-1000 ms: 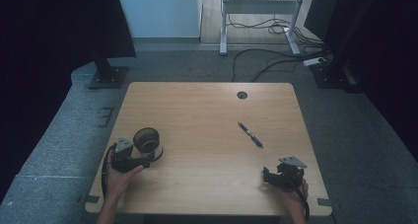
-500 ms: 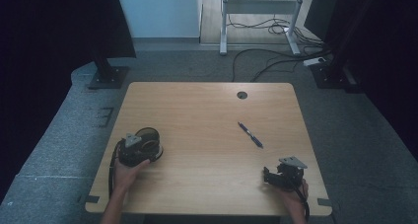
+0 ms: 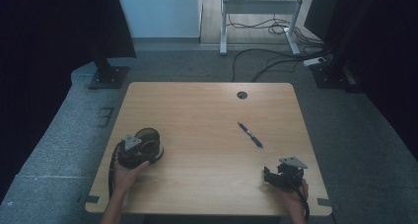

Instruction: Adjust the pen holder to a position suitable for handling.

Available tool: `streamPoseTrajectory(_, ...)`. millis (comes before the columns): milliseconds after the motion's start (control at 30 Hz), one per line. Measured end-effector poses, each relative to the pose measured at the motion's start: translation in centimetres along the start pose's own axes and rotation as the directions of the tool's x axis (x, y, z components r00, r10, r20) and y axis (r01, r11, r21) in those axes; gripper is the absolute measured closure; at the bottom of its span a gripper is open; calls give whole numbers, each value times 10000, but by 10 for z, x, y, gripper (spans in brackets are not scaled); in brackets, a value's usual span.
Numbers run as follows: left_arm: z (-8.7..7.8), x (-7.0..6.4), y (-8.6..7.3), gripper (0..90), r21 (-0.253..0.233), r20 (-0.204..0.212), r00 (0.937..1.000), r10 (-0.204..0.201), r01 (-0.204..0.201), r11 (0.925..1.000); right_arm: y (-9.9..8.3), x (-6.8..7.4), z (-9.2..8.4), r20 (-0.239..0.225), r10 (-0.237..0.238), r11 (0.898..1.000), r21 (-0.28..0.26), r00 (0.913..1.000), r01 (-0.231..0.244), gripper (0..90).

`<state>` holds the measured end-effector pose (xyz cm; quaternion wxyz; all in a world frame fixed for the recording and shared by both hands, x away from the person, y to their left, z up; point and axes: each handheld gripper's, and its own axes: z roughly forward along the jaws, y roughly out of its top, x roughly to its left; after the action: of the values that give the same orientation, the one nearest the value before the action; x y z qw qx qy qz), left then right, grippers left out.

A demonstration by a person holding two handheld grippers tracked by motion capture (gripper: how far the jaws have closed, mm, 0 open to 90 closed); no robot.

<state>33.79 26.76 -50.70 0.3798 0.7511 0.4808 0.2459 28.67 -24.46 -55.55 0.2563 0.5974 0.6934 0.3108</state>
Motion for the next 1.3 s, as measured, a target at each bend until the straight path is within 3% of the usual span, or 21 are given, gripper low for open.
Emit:
streamPoseTrajectory(267,-7,-12,8,99,-204,190,9995,259,-256,9995,0,0,0,1,3,10000,1,10000,-3,121)
streamPoseTrajectory(500,-8,-16,11,99,-280,292,9994,180,-172,9995,0,0,0,4,2,10000,0,10000,-2,121)
streamPoseTrajectory(1300,-3,-53,30,98,-413,923,9928,763,-728,9965,0,0,0,2,3,10000,0,10000,-3,121)
